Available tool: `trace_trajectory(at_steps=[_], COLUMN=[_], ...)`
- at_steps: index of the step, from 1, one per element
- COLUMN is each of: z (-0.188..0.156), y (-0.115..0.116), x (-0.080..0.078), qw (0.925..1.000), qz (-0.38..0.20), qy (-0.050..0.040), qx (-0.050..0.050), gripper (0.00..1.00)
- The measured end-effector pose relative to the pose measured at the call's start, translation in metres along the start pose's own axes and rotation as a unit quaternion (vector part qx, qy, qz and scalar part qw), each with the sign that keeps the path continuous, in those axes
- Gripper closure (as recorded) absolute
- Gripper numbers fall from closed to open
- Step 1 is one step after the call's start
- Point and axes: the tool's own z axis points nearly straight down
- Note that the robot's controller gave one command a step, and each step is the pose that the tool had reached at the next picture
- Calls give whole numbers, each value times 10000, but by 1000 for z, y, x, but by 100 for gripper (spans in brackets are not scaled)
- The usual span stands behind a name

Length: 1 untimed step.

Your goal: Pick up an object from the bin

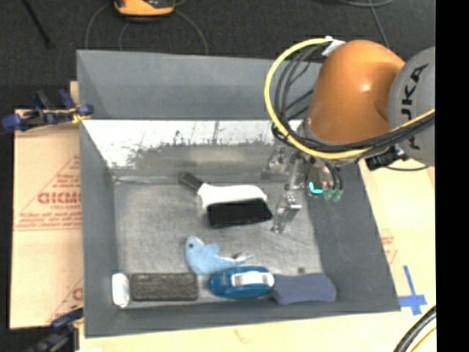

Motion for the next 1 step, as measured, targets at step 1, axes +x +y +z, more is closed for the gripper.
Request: trace_trajectory(at_steps=[1], z=[-4], y=[0], x=[-1], qw=[10000], qz=[0], qy=[-39], qx=[0], gripper=[0])
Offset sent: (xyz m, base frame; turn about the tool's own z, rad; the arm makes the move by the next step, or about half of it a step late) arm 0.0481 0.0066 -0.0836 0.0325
